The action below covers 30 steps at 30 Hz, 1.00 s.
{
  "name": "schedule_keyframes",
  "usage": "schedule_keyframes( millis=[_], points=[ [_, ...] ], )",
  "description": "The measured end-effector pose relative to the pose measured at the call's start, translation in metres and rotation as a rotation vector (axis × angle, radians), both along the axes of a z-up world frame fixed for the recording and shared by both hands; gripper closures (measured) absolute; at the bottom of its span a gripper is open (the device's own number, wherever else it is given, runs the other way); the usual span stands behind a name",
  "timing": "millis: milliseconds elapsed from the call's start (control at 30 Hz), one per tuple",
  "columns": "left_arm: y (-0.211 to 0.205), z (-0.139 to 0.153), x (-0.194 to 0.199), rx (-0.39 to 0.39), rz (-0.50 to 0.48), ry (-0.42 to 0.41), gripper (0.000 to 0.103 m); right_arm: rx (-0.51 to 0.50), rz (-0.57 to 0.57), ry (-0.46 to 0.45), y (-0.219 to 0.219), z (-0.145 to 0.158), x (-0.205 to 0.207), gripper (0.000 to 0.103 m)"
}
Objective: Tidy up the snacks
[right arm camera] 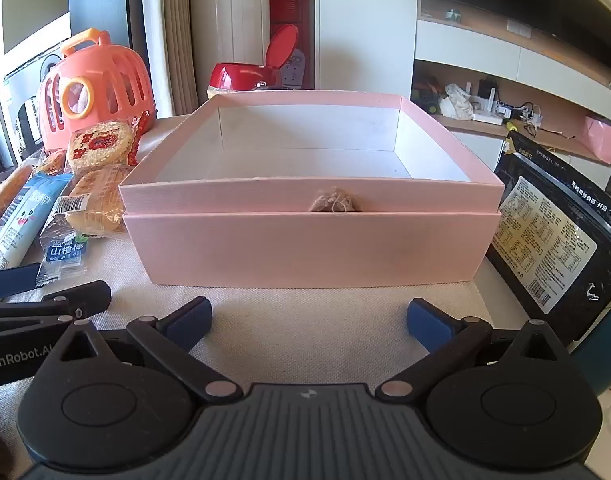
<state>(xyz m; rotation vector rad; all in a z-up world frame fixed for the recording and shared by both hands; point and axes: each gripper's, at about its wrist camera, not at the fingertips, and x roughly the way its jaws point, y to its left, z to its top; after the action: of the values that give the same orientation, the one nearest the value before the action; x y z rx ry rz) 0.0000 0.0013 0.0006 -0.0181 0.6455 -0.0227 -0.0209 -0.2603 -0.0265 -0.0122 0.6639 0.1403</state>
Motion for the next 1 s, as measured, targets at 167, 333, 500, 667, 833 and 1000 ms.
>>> schedule_keyframes(
  millis=[167, 333, 500, 667, 833, 1000],
  points=[
    [-0.0002, -0.0003, 0.0000, 0.023, 0.000, 0.002, 0.024, 0.005, 0.000, 0.003, -0.0001, 0.0000, 0.0001, 0.000],
    [-0.0005, -0.0004, 0.0001, 0.029, 0.000, 0.002, 0.024, 0.005, 0.000, 0.002, -0.0002, 0.0000, 0.0000, 0.000],
    [-0.0004, -0.0004, 0.0000, 0.031, 0.000, 0.002, 0.024, 0.006, 0.000, 0.002, -0.0002, 0.0000, 0.0000, 0.000],
    [-0.0007, -0.0004, 0.0001, 0.032, 0.000, 0.002, 0.024, 0.006, 0.000, 0.002, -0.0002, 0.0001, -0.0001, 0.000],
    [-0.0007, -0.0004, 0.0001, 0.033, 0.000, 0.002, 0.024, 0.006, 0.000, 0.002, -0.0002, 0.0001, -0.0002, 0.000],
    [-0.0008, -0.0004, 0.0001, 0.033, 0.000, 0.002, 0.024, 0.006, 0.000, 0.002, -0.0003, 0.0001, -0.0003, 0.000]
  ],
)
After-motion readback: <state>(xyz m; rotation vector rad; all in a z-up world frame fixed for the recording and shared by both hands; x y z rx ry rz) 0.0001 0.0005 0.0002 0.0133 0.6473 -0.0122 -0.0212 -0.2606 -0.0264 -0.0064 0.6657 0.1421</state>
